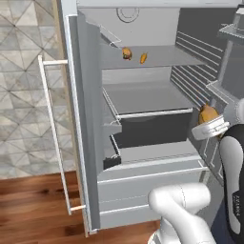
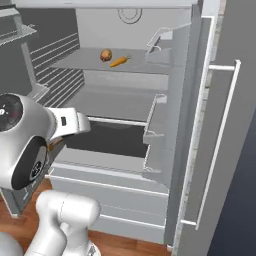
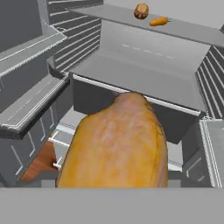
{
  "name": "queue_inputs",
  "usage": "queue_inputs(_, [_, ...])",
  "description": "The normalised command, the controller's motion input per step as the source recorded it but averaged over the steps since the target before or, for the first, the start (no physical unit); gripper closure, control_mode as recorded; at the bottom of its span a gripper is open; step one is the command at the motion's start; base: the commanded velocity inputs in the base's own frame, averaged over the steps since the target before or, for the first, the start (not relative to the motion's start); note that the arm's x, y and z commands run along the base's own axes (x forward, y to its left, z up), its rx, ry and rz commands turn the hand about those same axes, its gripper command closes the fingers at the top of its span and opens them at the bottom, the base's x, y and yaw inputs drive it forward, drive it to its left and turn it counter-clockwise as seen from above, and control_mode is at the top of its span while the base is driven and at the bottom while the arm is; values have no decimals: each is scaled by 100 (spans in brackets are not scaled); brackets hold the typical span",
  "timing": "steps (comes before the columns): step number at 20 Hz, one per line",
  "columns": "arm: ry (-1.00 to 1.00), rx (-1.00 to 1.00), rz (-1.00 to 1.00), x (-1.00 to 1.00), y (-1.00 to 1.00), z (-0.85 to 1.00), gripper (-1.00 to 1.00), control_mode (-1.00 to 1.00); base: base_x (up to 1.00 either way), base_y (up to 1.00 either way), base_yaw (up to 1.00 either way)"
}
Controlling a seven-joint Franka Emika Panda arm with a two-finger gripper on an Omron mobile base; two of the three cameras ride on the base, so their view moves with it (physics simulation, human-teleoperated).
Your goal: Place one carrot and one chicken drumstick in each tupperware on the nearby counter, to pack two identical lunches.
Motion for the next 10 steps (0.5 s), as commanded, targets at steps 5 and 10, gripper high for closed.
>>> queue_inputs(5, [0,0,0,0,0,0,100,100,-100,2,10])
queue_inputs(10, [0,0,0,0,0,0,100,100,-100,7,26])
